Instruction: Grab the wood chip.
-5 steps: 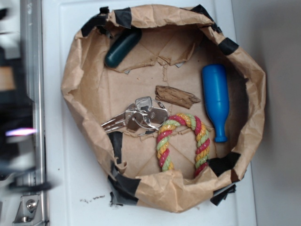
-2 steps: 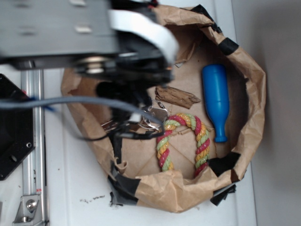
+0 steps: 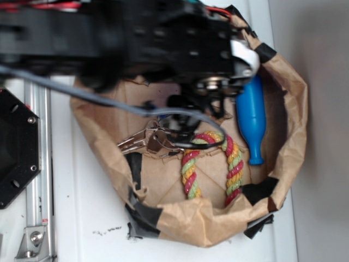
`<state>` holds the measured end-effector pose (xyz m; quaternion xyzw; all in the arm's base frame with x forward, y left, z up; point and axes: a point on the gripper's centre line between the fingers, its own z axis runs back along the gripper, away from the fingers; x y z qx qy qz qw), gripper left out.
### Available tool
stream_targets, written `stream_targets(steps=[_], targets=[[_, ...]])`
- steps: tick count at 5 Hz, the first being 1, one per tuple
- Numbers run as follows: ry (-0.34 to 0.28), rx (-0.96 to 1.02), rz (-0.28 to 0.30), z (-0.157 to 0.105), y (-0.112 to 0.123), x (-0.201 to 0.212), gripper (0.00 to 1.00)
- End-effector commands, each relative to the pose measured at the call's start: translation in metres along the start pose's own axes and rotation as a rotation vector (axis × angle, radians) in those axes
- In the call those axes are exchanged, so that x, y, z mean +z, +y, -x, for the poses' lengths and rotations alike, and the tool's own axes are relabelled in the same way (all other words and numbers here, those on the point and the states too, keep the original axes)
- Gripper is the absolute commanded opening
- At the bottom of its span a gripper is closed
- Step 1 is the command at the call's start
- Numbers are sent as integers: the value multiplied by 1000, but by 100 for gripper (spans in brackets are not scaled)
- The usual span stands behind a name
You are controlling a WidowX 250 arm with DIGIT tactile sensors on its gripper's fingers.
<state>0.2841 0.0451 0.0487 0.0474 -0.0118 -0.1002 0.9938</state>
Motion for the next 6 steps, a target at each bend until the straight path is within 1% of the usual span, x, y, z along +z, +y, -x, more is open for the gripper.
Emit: stream_targets(steps=[1,2,3,4,5,6], targets=[[-50,-23,-25,-26,-3,-32,100],[-92,-41,50,-23,-13,-47,100],[-86,-31,107,-17,-20,-49,85],[-84,-4,91,-12,-22,-41,0],[-66,5,76,-14,-22,-41,0],[-49,26,34,-13,-24,-24,0]])
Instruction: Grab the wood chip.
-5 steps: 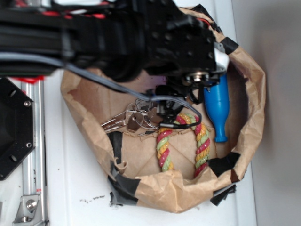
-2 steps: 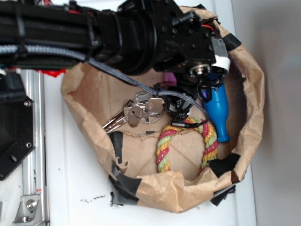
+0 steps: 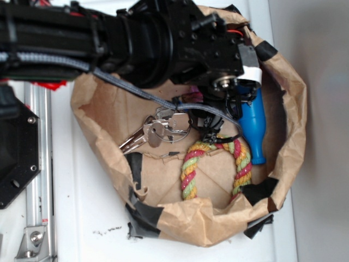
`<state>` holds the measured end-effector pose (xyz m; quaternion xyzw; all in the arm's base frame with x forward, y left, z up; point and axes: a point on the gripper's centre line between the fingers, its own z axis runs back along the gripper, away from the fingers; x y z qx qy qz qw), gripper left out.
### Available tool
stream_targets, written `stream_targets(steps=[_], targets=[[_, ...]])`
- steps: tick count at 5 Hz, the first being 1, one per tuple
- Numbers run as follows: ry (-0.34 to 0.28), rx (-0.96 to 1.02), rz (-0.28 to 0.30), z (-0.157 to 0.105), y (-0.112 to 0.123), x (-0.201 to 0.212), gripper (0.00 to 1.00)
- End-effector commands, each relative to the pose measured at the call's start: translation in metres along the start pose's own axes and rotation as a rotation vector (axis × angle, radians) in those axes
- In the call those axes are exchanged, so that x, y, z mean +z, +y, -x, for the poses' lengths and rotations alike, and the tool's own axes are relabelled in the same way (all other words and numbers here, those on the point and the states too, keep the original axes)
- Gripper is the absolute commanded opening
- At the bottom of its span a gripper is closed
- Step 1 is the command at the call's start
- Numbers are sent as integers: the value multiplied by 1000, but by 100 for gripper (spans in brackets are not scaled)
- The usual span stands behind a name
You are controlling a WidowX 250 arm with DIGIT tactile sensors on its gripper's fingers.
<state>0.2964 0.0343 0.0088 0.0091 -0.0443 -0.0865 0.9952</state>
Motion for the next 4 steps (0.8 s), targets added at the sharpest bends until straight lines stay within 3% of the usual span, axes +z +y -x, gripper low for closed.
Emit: stream_targets(steps=[1,2,3,4], targets=[[-58,52,-113,18,-21,65,0],[-137,28,-45,37,-23,116,0],[-161,23,-64,39,-25,166,0],[-144,23,-41,36,-23,175,0]])
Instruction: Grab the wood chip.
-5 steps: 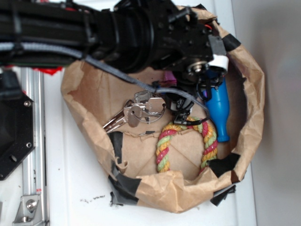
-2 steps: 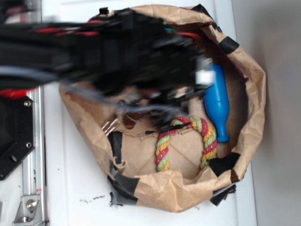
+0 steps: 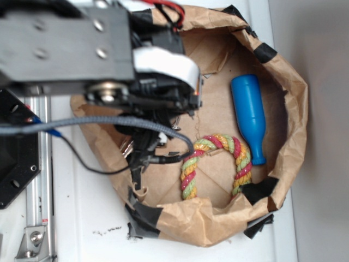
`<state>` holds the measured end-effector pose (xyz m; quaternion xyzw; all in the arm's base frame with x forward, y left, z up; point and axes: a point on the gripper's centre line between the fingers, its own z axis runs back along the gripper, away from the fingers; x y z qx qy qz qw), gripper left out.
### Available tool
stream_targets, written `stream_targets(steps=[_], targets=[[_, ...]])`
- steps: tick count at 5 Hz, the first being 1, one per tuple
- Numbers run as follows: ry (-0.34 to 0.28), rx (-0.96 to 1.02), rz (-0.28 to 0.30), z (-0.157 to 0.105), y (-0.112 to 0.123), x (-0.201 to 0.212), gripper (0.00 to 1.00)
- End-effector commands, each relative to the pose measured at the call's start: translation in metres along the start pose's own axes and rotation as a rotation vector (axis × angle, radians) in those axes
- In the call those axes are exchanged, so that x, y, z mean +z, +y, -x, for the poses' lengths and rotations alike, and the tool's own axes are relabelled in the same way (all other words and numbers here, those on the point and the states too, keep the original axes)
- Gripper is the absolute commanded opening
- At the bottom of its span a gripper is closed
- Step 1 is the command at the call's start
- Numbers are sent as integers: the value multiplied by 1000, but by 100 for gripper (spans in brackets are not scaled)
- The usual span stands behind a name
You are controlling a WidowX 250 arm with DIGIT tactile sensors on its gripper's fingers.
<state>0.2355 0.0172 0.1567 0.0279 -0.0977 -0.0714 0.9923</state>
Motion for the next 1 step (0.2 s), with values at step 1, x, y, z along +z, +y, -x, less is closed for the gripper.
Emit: stream_targets(steps=[1], targets=[[0,-13,49,-23,2,14,0]])
